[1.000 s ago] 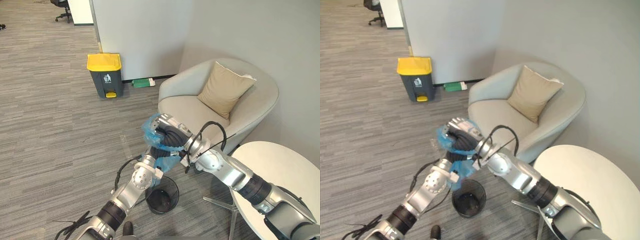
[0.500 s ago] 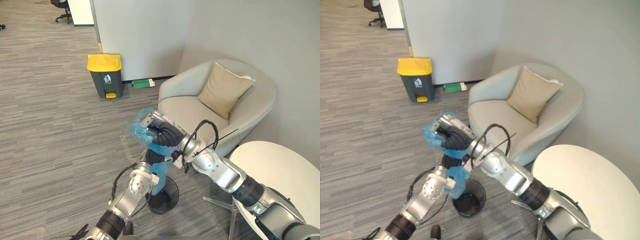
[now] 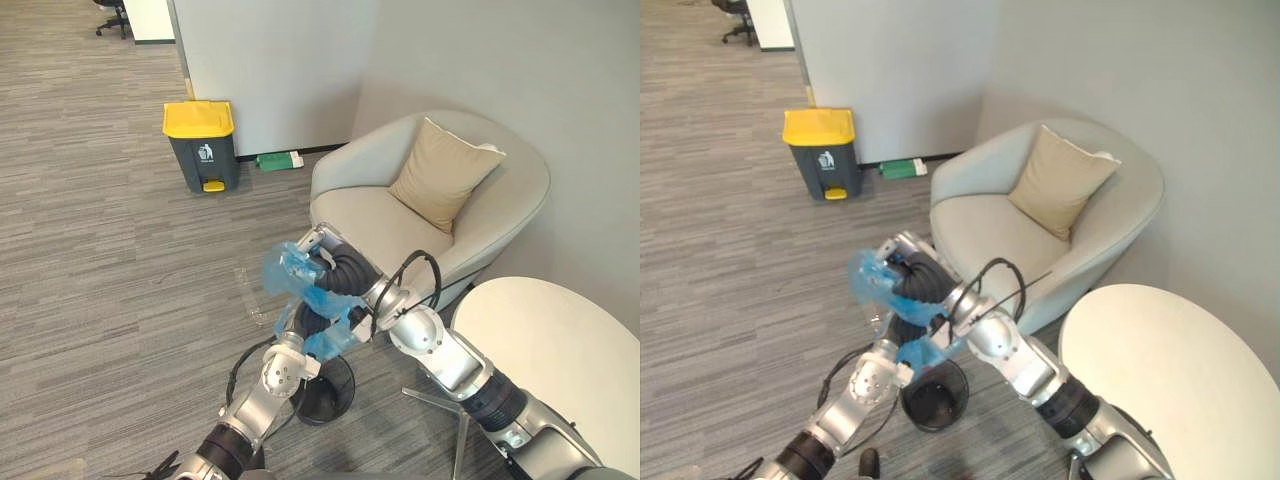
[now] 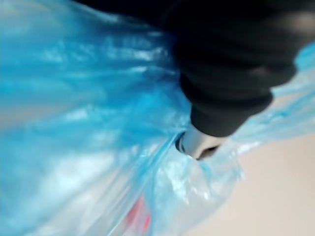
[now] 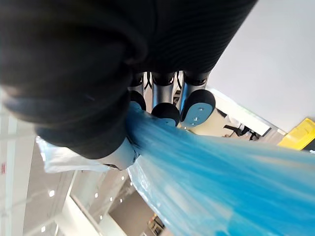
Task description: Gather rubbish on tea table into small bin, then transfer packed bag to large trash can.
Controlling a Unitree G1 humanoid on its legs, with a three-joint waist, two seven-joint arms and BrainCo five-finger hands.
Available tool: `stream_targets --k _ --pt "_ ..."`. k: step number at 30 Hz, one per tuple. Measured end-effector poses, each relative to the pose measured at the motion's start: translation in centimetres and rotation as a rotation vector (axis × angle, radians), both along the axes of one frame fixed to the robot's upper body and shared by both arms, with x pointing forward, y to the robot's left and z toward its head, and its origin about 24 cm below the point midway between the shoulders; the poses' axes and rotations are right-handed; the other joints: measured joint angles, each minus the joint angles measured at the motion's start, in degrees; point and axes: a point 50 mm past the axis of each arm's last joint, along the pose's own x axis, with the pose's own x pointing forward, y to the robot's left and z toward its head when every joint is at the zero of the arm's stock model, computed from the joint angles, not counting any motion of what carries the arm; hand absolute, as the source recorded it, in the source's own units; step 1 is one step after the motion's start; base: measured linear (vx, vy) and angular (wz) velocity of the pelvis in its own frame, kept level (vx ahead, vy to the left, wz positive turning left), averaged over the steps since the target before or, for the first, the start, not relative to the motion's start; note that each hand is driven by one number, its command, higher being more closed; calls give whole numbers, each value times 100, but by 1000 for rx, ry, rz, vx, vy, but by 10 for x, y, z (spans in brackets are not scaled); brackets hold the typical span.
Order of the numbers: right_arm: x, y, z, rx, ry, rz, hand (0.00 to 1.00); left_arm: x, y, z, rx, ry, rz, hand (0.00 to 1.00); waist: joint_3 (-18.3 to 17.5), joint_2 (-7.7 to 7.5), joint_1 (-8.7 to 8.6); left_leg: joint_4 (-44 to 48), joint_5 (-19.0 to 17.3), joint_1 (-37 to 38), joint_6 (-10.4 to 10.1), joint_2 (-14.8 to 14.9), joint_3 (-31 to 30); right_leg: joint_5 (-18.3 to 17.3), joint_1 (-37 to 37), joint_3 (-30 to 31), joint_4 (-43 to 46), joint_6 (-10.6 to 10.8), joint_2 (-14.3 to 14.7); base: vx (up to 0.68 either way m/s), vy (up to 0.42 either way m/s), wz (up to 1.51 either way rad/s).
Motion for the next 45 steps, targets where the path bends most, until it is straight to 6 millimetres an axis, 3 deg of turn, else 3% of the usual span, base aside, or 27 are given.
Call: stream_targets --k 11,16,26,32,38,40,44,45 --pt "-5 -12 -26 -77 29 -81 0 -7 1 15 -136 -22 32 100 28 39 -13 -1 19 12 28 -59 -6 -125 -61 -8 142 57 -84 -9 2 0" --pt "3 -41 -41 -189 18 -225 0 -3 9 26 -182 -58 69 100 44 51 -18 -1 23 2 40 -82 -10 -118 -67 -14 147 64 -108 0 0 0" --pt "8 -92 -37 -202 -56 -499 0 -3 29 33 -206 -90 158 100 74 96 -162 -1 23 0 39 -82 -2 -92 -65 -9 125 28 -105 0 0 0" --pt "-4 -118 -28 -103 -103 -680 0 -6 42 32 -212 -89 214 100 117 166 -223 -1 21 -5 39 -77 3 -88 -58 -9 78 42 -97 0 0 0" --pt "-24 -131 -70 82 162 -872 0 -22 55 18 -259 -24 290 100 136 200 -286 -1 6 -15 53 -87 3 -89 -58 -12 59 42 -106 0 0 0" --pt "-30 -136 -94 148 301 -922 0 -28 60 12 -280 10 325 100 134 201 -303 -1 1 -15 54 -89 2 -91 -58 -15 59 43 -109 0 0 0" --pt "-47 -152 -153 229 624 -1038 0 -39 69 -4 -293 83 367 100 132 220 -295 0 -83 -21 16 -91 -6 -98 -44 -23 35 47 -130 0 0 1" --pt "-55 -156 -180 251 767 -1064 0 -41 75 -16 -297 140 389 100 123 247 -300 0 -105 -15 35 -101 -29 -109 6 -56 -18 45 -134 7 0 7"
